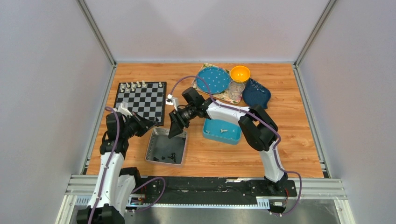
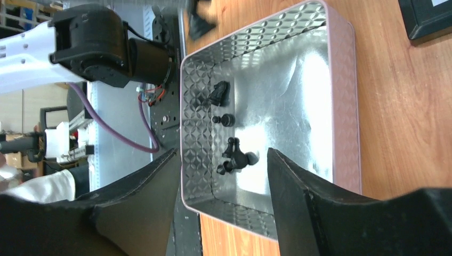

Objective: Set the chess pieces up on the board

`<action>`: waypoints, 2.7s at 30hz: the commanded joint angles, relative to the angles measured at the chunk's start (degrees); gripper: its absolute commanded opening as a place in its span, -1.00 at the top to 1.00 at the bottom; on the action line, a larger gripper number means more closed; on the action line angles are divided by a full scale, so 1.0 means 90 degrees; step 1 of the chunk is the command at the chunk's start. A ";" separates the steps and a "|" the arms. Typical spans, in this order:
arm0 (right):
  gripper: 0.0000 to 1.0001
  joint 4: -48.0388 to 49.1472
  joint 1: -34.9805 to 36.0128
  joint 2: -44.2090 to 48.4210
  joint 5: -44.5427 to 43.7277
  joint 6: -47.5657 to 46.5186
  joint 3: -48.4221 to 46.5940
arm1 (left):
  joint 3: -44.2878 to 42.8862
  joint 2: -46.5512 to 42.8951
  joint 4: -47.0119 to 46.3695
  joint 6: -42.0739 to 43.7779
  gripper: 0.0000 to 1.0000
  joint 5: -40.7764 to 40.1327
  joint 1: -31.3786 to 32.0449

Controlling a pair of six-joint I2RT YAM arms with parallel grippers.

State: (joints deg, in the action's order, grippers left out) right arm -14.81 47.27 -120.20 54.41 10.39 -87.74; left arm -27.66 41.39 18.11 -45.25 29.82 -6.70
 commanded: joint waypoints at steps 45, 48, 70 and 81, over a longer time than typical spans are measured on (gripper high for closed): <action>-0.26 -0.1343 -0.0047 0.1100 0.0253 -0.1975 -0.0221 | -0.3050 0.5528 -0.0781 0.4384 0.96 -0.2962 0.0031; -0.26 -0.1372 -0.0047 0.1081 0.0253 -0.1985 -0.0251 | -0.3011 0.5587 -0.0811 0.4403 0.94 -0.2982 0.0051; -0.26 -0.1441 -0.0056 0.0973 0.0272 -0.2034 -0.0290 | -0.2815 0.5704 -0.0801 0.4335 0.71 -0.2826 0.0031; -0.26 -0.1460 -0.0056 0.0953 0.0302 -0.2034 -0.0299 | -0.2884 0.5695 -0.0674 0.4345 0.48 -0.2933 0.0032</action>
State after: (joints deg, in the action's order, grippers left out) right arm -27.62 46.74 -111.55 56.05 -6.83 -88.88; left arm -53.21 92.40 12.21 -7.09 3.55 -6.59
